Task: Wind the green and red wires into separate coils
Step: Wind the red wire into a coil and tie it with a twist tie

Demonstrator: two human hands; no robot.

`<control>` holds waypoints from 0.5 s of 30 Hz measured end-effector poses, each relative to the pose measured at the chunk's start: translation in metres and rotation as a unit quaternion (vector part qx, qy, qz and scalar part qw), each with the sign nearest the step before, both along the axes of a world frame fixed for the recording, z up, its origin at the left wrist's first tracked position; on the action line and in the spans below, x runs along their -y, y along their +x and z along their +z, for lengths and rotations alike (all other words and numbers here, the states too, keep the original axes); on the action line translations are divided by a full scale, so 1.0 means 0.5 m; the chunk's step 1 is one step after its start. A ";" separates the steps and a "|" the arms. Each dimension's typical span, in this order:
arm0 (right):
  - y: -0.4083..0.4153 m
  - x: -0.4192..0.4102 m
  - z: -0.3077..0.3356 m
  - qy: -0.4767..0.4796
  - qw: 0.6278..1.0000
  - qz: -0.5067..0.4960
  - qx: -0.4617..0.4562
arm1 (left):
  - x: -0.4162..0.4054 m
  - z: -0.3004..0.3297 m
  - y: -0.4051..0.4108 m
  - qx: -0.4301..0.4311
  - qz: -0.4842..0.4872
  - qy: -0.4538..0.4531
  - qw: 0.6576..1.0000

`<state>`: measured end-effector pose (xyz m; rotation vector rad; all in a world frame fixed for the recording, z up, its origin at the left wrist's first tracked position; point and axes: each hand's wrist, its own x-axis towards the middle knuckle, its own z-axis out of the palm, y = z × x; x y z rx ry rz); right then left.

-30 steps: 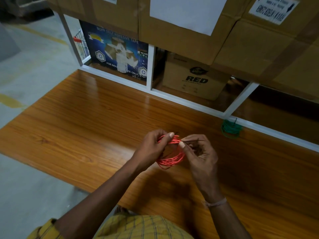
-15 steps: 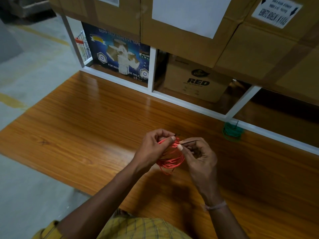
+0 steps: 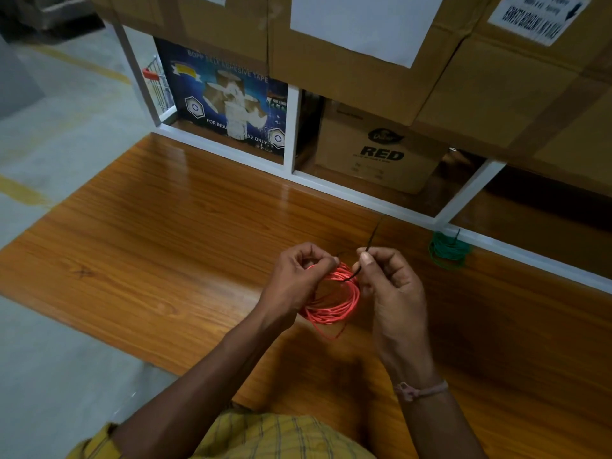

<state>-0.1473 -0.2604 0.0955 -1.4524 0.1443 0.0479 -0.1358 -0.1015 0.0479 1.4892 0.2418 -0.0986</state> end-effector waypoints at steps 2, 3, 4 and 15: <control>0.002 0.003 0.009 0.012 1.000 0.014 -0.009 | -0.001 -0.003 -0.003 0.001 0.001 0.002 1.000; 0.001 0.004 0.012 0.009 1.000 0.018 -0.009 | -0.002 -0.003 -0.006 0.004 0.003 0.002 1.000; -0.001 0.005 0.014 0.000 1.000 0.023 -0.008 | -0.004 -0.003 -0.010 0.008 0.004 0.003 1.000; -0.062 0.008 0.073 -0.076 0.987 0.133 -0.044 | -0.027 0.072 -0.098 0.090 -0.016 0.060 0.994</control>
